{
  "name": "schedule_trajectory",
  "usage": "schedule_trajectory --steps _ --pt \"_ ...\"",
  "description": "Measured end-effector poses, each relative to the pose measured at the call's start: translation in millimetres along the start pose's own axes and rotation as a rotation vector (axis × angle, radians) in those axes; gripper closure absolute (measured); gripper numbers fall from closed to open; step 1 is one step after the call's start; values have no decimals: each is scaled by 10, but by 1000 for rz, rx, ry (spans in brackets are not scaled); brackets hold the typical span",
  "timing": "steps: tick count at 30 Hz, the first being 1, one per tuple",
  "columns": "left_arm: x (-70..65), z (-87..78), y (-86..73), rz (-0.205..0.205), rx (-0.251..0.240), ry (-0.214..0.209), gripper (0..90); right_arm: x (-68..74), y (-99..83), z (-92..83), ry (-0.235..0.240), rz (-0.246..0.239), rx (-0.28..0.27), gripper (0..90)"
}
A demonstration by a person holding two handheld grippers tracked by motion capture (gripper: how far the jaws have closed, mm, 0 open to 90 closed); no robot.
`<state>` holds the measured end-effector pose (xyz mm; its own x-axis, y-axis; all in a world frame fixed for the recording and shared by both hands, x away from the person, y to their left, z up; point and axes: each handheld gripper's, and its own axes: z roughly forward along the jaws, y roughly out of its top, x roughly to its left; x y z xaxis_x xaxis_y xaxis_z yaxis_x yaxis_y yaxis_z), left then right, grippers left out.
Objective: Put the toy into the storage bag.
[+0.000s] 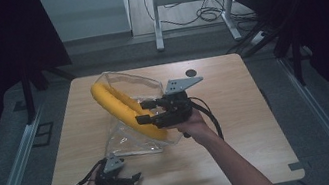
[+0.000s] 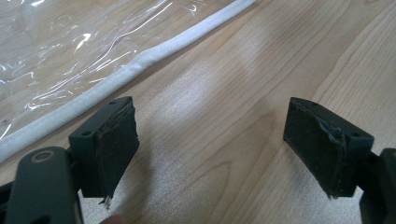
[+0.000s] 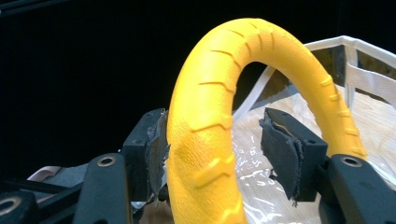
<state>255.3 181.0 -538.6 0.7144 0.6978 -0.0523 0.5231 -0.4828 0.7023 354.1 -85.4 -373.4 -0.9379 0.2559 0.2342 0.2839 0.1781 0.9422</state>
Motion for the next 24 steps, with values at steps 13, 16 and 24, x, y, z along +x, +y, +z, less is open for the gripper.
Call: schedule_trajectory --steps 13,16,24 --pt "0 7 -3 2 3 3 175 -128 -102 -224 -73 8 3 405" --pt "-1 7 -2 1 1 2 175 -172 -138 -294 -98 11 8 405" --pt "-1 8 -2 1 2 3 176 -278 -243 -462 -153 31 8 405"
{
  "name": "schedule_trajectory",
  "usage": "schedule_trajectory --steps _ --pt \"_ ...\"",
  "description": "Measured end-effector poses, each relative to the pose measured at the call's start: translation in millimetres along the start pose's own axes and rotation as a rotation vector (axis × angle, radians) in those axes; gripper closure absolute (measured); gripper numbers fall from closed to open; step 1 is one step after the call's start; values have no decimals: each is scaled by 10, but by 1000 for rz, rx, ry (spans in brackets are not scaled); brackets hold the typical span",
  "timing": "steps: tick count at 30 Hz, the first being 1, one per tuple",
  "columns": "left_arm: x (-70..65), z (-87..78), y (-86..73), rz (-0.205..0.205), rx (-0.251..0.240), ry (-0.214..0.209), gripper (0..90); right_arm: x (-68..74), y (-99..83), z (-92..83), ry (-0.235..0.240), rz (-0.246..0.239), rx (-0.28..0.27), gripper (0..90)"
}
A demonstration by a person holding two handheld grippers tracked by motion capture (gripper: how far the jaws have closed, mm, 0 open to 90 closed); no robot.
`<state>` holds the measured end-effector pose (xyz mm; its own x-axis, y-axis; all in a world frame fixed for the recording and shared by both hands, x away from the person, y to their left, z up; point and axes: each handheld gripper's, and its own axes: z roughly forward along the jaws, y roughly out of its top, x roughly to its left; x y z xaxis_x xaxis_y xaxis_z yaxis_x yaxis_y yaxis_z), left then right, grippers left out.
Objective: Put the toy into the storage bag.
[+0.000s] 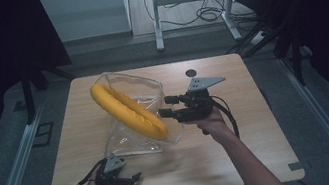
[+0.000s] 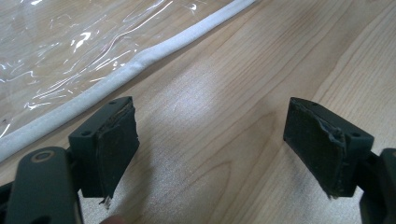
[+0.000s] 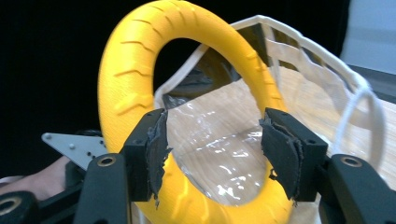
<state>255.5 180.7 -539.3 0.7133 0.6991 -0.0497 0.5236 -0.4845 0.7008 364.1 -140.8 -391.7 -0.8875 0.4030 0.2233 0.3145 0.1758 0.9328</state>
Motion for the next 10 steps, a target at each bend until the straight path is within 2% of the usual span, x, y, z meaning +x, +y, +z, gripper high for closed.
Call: schedule_trajectory --steps 5,10 --pt "1 0 1 1 2 -2 175 -43 -47 -61 -21 11 3 404" --pt "2 -2 1 1 2 -2 175 -30 -39 -74 -23 1 1 396"
